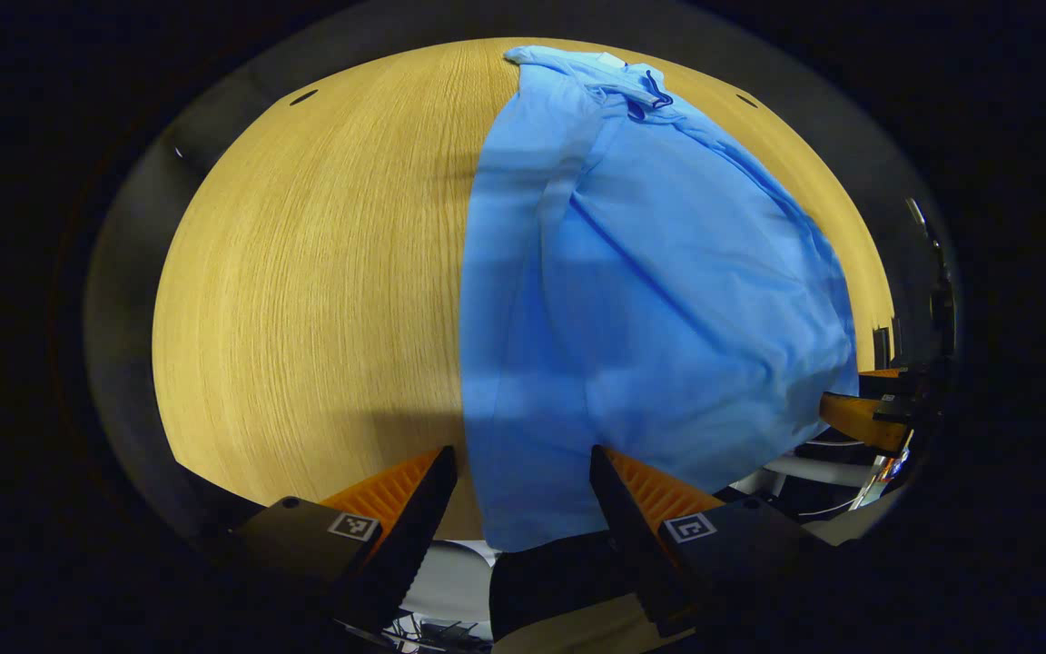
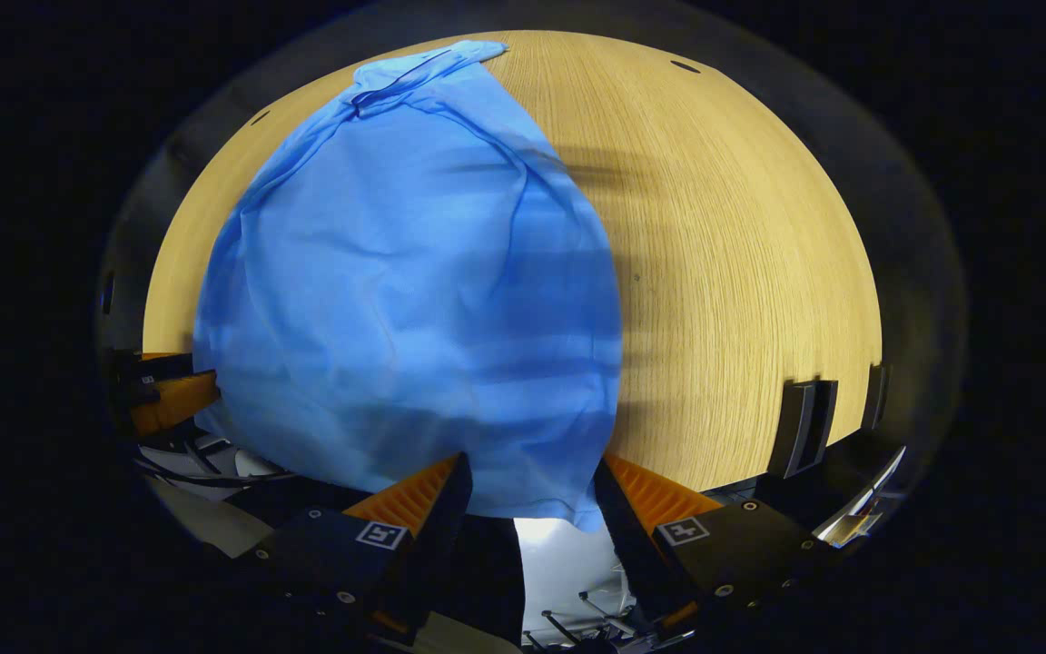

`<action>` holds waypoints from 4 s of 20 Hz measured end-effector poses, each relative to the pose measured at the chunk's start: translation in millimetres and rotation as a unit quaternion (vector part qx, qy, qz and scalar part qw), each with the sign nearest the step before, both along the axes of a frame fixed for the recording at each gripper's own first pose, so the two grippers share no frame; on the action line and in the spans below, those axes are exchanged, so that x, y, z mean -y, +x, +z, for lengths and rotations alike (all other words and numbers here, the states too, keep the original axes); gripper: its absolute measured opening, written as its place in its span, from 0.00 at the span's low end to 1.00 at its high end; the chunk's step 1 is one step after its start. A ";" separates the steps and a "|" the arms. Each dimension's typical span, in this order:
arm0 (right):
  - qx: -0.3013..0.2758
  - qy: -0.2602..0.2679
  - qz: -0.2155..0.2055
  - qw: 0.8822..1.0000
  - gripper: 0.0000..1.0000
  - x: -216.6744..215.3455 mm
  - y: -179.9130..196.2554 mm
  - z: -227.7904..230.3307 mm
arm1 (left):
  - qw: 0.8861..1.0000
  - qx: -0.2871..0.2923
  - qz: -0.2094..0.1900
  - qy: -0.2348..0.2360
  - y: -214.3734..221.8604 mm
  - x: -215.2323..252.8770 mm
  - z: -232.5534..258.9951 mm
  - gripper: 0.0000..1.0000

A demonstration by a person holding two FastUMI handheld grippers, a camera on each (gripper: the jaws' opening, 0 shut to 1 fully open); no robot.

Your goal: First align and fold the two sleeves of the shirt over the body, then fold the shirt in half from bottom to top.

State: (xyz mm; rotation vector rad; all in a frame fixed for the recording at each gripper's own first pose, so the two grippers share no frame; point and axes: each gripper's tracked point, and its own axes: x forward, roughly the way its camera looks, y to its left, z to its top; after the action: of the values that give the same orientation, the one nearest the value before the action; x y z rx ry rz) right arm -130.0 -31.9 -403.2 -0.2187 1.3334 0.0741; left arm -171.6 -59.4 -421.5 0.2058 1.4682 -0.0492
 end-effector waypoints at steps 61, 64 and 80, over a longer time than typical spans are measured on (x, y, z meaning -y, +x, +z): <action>0.253 0.090 0.034 0.963 0.01 -112.7 443.2 154.2 | 0.964 0.262 0.011 -0.052 445.7 8.0 88.2 0.04; 0.248 0.082 0.023 0.965 0.02 -109.3 454.1 137.9 | 0.964 0.264 0.015 -0.039 455.5 2.9 82.2 0.03; 0.356 0.071 0.049 0.931 0.97 -108.5 399.0 228.1 | 0.909 0.415 0.015 -0.009 432.1 -10.1 205.6 1.00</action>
State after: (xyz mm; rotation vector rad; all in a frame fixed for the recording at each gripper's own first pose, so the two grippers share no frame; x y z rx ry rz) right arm 268.9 76.6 -175.1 -0.1649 0.5890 0.1576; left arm 260.5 -49.3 -215.9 0.1591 0.6162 0.0477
